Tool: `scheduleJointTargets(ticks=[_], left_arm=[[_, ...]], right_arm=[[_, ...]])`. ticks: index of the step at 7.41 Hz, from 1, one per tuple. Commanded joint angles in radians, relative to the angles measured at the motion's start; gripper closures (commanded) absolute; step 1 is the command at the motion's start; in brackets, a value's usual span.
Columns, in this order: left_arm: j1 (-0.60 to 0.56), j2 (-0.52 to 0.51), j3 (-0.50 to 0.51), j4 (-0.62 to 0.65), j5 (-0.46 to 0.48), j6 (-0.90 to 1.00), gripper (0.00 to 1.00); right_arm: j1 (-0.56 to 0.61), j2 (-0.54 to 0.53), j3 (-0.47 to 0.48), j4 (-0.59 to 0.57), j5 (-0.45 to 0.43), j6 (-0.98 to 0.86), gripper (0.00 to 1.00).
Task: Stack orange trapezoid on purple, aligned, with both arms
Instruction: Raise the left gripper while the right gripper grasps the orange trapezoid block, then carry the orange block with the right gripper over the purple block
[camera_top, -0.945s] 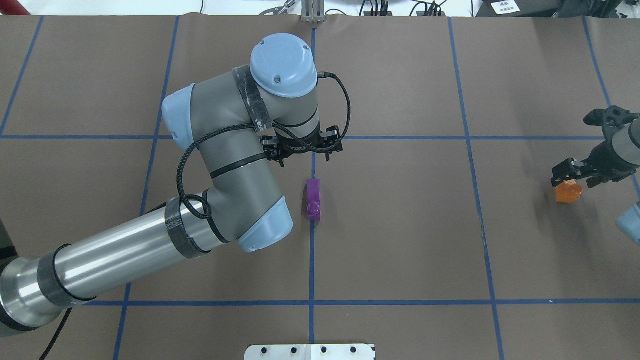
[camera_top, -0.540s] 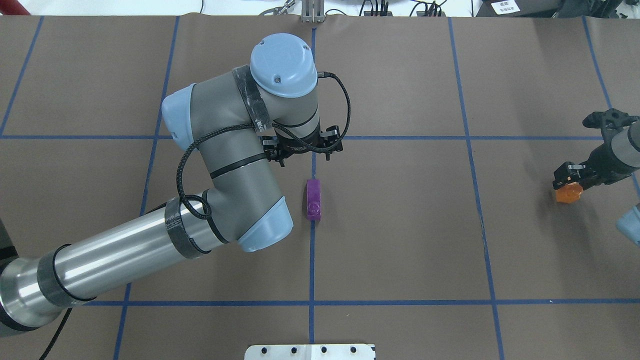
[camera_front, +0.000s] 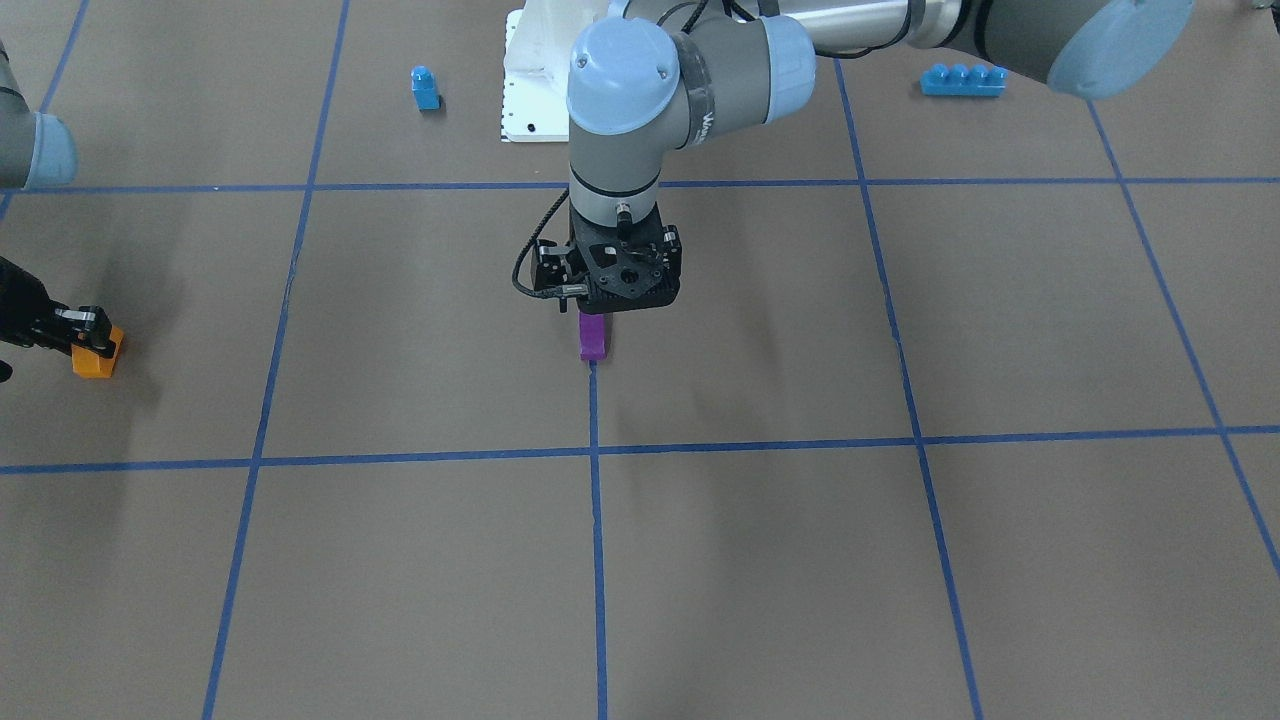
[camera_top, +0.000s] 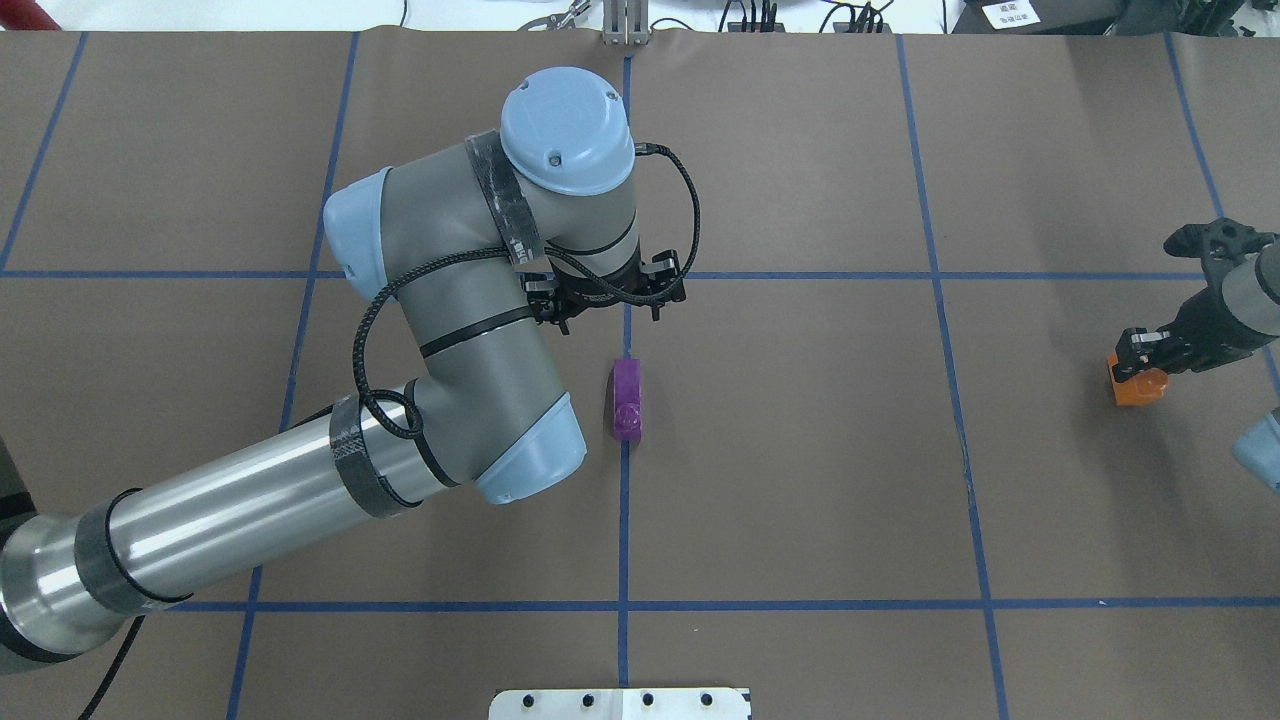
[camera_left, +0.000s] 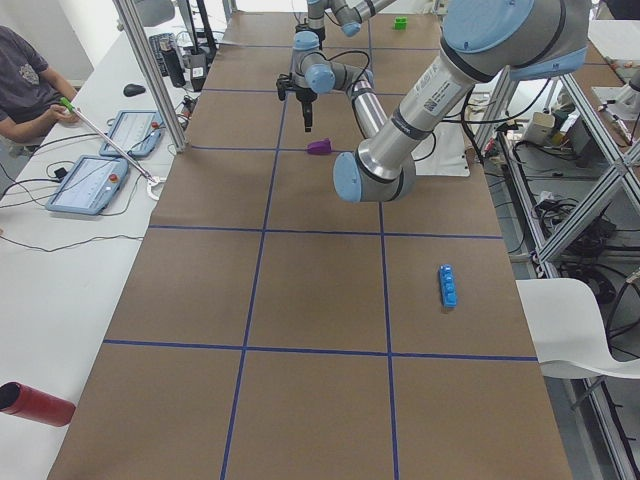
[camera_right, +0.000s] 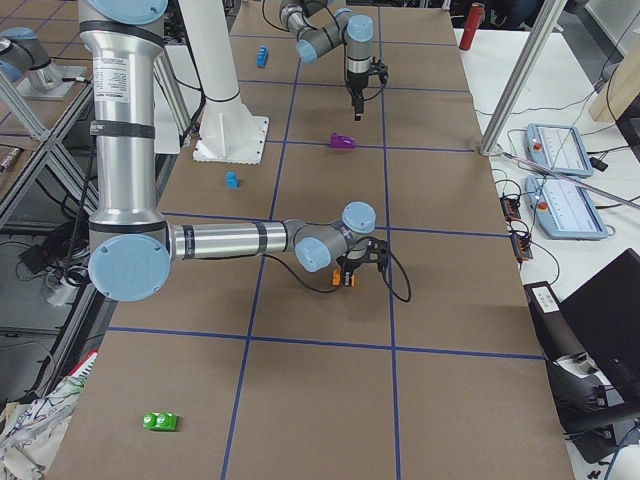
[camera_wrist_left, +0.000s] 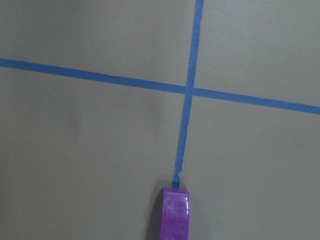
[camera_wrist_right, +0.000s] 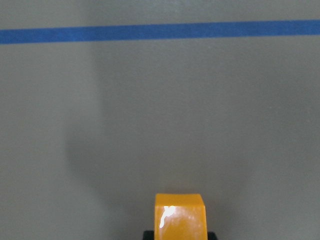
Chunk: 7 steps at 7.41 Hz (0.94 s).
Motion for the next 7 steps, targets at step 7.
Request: scheduleJointTargets(ticks=[7], left_arm=[[-0.14,0.42,-0.322,-0.003,-0.015,0.383,0.0]], right_arm=[[-0.338,0.547,0.21,-0.424,-0.142,0.381,1.0]])
